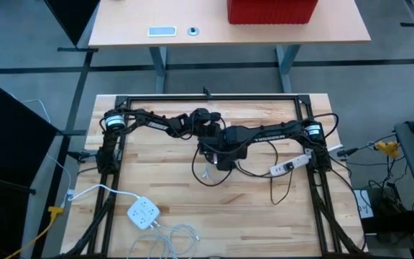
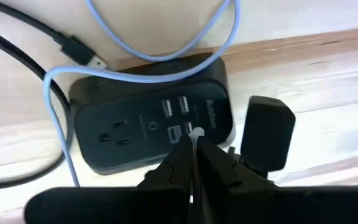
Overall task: Insert USB
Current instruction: Insert the purple charger cable into the black outlet extension
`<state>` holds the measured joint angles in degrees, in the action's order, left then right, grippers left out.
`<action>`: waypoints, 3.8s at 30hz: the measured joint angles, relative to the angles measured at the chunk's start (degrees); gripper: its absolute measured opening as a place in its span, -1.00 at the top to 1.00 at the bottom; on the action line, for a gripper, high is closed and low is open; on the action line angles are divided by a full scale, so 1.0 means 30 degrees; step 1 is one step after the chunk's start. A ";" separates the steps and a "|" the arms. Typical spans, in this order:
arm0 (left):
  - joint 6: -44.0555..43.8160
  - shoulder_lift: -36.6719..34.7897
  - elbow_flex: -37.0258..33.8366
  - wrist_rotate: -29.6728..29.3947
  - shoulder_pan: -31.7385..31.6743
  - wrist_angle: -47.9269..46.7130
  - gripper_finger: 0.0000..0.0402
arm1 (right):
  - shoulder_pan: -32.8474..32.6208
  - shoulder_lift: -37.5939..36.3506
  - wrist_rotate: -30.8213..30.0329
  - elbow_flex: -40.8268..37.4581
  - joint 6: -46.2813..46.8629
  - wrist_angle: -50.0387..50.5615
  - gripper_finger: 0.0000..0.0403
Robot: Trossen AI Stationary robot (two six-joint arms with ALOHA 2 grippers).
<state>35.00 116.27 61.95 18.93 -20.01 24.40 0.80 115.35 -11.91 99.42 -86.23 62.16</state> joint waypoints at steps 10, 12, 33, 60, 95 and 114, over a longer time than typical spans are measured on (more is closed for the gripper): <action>0.0271 -0.1165 -0.0007 -0.1903 -0.0095 -0.2069 0.48 | -0.0357 -0.0352 0.0112 0.1442 0.4325 0.2342 1.00; 0.0309 -0.2140 0.0000 -0.2574 -0.0127 -0.3371 0.48 | -0.0336 -0.0790 0.0034 0.1448 0.5776 0.2900 1.00; -0.0780 -0.6354 -0.1661 -0.0683 0.1450 -0.3284 0.48 | -0.0095 -0.2164 -0.1903 0.1339 0.7073 0.2680 1.00; -0.1383 -0.6286 -0.1712 0.0181 0.1530 -0.2629 0.48 | -0.0162 -0.2135 -0.3473 0.1346 0.5964 0.0338 1.00; -0.1527 -0.2381 -0.1783 0.1379 -0.1046 -0.0174 0.56 | -0.1967 -0.2484 -0.2065 -0.4439 -0.1930 -0.3289 1.00; -0.1490 -0.1945 -0.1559 0.1386 -0.1027 -0.0401 0.66 | -0.1880 -0.2484 -0.3013 -0.5386 -0.4593 -0.4889 1.00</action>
<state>30.53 110.43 57.28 23.09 -23.09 23.20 -4.84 107.90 -20.95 83.26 -100.01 47.49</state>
